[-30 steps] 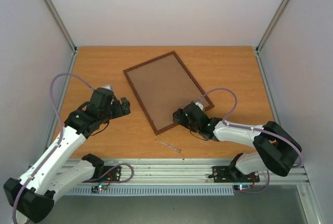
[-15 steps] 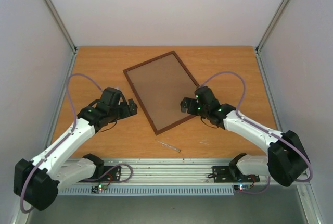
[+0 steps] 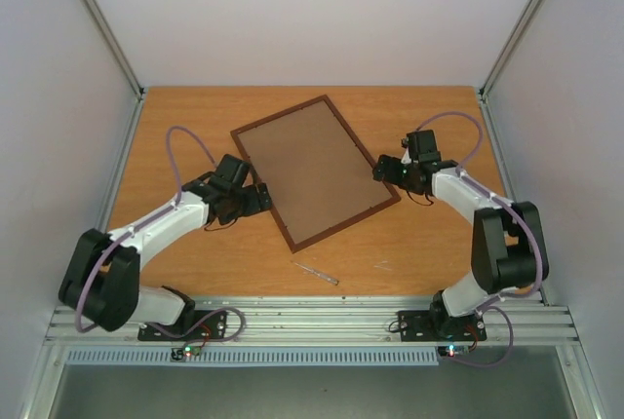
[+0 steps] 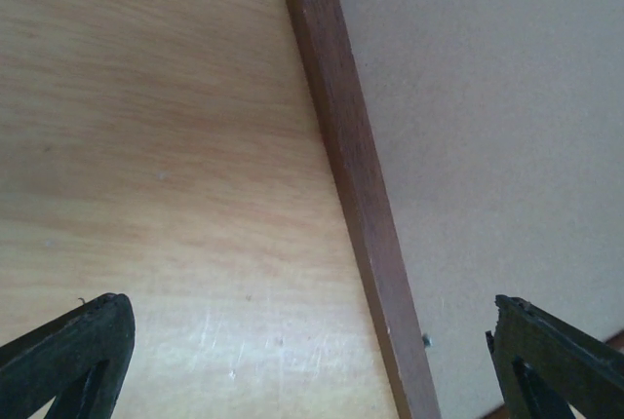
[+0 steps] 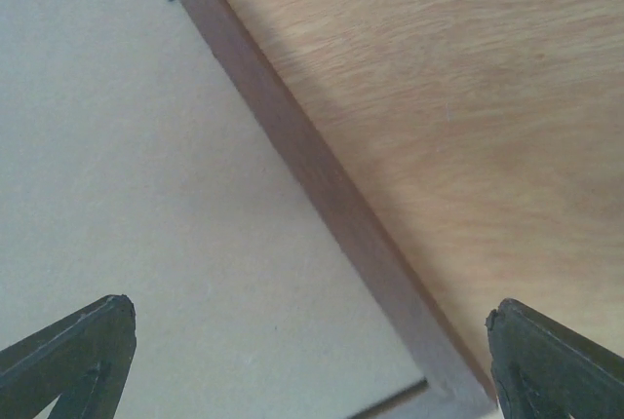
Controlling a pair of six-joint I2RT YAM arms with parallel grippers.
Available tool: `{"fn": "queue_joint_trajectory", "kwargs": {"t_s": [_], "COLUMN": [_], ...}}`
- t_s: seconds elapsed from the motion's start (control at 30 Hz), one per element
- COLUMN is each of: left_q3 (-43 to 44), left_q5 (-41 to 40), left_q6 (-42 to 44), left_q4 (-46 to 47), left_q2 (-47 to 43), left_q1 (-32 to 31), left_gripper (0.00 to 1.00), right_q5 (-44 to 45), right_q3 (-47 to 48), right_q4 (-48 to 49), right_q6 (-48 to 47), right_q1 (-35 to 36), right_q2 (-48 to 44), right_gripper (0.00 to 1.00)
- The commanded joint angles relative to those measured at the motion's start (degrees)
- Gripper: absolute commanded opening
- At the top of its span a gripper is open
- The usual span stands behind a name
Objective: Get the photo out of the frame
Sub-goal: Turn over the photo frame at the center of the board.
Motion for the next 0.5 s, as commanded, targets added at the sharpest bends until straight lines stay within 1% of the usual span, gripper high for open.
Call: {"fn": "queue_joint_trajectory", "kwargs": {"t_s": [0.0, 0.2, 0.47], "left_q3": [4.0, 7.7, 11.3], "left_q5": [1.0, 2.6, 3.5], "left_q6": [0.9, 1.2, 2.2], "left_q4": [5.1, 6.2, 6.5], "left_q2": [5.6, 13.9, 20.0], "left_q1": [0.2, 0.2, 0.1], "left_gripper": [0.99, 0.99, 0.99], "right_q5": [-6.6, -8.4, -12.3], "right_q3": [4.5, 7.2, 5.3], "right_q4": [1.1, 0.2, 0.7], "right_q6": [-4.1, -5.6, -4.3], "right_q1": [-2.2, -2.4, -2.4], "right_q2": [5.8, 11.9, 13.5], "right_gripper": [0.98, 0.98, 0.98]}}
